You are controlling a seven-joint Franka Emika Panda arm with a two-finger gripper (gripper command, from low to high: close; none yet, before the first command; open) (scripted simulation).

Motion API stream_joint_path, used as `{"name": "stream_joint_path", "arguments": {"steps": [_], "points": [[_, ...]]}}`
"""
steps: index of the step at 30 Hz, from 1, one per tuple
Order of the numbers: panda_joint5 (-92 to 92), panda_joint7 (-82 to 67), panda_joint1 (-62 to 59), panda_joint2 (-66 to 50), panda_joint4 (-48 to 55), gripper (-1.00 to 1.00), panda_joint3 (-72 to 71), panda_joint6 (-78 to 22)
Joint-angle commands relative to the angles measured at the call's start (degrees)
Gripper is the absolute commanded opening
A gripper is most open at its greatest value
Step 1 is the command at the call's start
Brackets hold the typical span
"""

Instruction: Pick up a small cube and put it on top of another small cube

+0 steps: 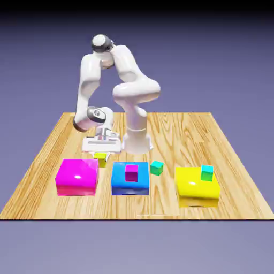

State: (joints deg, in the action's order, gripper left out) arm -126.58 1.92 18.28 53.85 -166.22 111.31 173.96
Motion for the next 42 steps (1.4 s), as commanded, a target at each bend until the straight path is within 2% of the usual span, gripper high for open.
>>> {"name": "stream_joint_path", "arguments": {"steps": [1, 6, 42], "points": [[0.72, 0.68, -2.08, 0.23, -0.6, -1.0, -1.45, 1.27], [3.05, 2.89, -8.54, 0.95, -2.46, -1.0, -5.95, 5.09], [92.75, 8.68, -3.86, -32.83, 16.71, -1.0, -65.16, -39.89]]}}
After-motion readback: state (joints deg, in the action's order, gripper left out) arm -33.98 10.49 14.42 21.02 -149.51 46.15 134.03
